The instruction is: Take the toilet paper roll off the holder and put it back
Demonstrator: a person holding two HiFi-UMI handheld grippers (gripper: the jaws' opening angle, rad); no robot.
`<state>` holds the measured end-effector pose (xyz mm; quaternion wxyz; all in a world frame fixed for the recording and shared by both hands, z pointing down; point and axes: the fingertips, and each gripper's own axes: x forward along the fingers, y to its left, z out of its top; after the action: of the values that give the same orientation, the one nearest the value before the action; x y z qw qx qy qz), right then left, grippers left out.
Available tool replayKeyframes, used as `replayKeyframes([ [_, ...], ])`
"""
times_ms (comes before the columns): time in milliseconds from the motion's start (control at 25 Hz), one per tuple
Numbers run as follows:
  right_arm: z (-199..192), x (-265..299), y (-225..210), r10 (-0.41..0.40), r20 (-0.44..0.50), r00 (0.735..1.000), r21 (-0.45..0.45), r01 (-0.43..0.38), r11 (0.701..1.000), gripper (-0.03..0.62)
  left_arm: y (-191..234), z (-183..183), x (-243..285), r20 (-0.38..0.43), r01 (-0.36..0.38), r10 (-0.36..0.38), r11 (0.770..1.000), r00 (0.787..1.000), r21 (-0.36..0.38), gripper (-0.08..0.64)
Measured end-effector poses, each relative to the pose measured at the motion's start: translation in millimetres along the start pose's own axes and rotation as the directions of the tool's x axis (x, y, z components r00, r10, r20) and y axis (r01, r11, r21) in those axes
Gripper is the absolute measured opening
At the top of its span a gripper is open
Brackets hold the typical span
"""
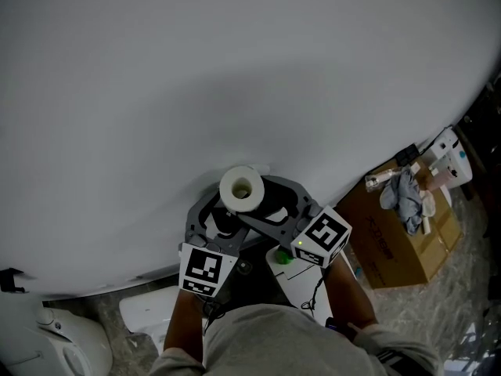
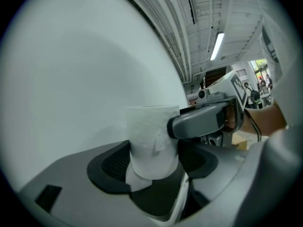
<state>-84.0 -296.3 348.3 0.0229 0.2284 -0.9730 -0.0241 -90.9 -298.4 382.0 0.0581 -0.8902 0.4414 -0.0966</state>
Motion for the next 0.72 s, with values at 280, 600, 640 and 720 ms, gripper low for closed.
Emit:
replayKeyframes([
  [280, -12, 4, -3, 0.003, -0.006, 1.000, 0.040, -0.003, 0.999, 0.322, 1, -13, 3, -0.030, 0.001, -0.002, 1.000, 1.000, -0.016, 0.319],
  [600, -26, 7, -5, 0.001, -0.018, 1.000, 0.073, 0.000, 0.997, 0.322, 1, -25, 6, -0.057, 0.003, -0.005, 1.000, 0.998, -0.031, 0.319],
  [640, -27, 7, -6, -0.001, -0.020, 1.000, 0.075, 0.002, 0.997, 0.322, 1, -26, 7, -0.060, 0.004, -0.006, 0.999, 0.998, -0.033, 0.319],
  [720, -30, 7, -7, -0.003, -0.025, 1.000, 0.078, 0.005, 0.997, 0.322, 0, -28, 8, -0.064, 0.006, -0.008, 0.999, 0.998, -0.035, 0.319],
])
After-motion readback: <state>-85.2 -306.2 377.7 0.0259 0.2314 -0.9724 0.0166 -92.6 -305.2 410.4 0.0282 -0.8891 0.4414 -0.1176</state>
